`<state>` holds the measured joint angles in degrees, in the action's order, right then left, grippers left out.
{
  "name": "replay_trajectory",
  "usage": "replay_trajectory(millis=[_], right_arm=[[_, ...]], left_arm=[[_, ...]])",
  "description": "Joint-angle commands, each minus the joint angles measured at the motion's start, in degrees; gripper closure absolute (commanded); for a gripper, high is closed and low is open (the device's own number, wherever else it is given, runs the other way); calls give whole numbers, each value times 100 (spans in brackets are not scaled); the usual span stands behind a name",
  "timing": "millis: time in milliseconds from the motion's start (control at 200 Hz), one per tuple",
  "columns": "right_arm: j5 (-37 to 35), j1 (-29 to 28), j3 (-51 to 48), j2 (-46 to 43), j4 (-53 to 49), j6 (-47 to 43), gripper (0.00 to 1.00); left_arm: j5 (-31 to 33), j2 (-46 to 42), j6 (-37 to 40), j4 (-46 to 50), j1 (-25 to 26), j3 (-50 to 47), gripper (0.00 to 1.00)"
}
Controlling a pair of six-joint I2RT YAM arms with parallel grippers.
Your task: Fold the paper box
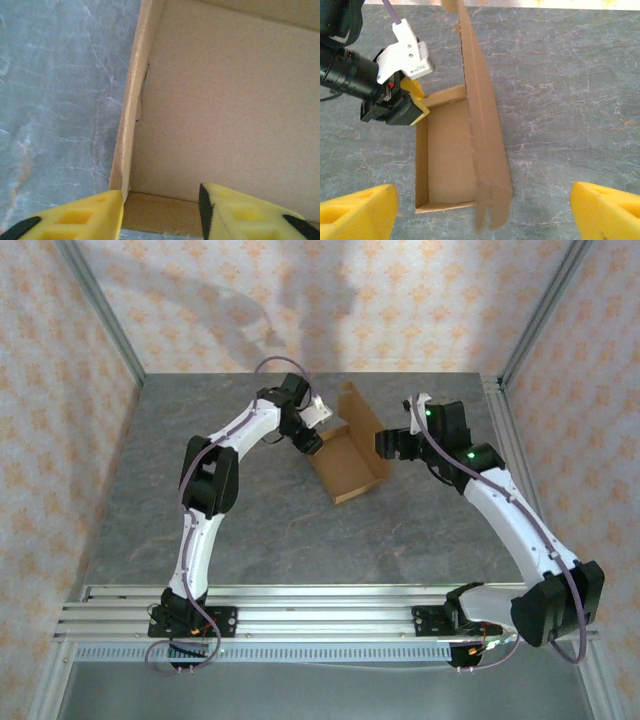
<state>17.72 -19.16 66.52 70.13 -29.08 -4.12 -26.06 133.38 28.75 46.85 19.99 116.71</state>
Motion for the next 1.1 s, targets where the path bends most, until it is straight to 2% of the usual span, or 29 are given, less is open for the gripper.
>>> replay_trajectory(millis=[0, 75, 185, 260, 490, 551, 766, 931, 1096], right_arm=[[-187, 28, -177, -201, 47, -4, 11], [-209, 28, -240, -344, 33, 23, 11], [-213, 35, -272, -462, 26, 34, 11], [-233, 35, -289, -531, 3, 26, 11], [-218, 30, -419, -671, 20, 47, 11], [-209, 34, -439, -693, 49, 60, 11], [-154, 31, -447, -693, 95, 60, 11], [-172, 27, -473, -695, 103, 51, 11], [-109, 31, -497, -676, 217, 60, 11]], left_arm=[[257, 224, 470, 478, 62, 463, 64], [237, 310, 350, 474, 84, 590, 69], [402, 329, 259, 270, 141, 545, 69], [534, 297, 224, 142, 154, 518, 68], [95, -172, 6, -478, 42, 107, 61], [142, -206, -61, -623, 25, 57, 60], [560, 287, 47, -221, 5, 658, 60], [418, 206, 8, -352, 5, 539, 58], [684, 489, 39, -234, -8, 844, 60]])
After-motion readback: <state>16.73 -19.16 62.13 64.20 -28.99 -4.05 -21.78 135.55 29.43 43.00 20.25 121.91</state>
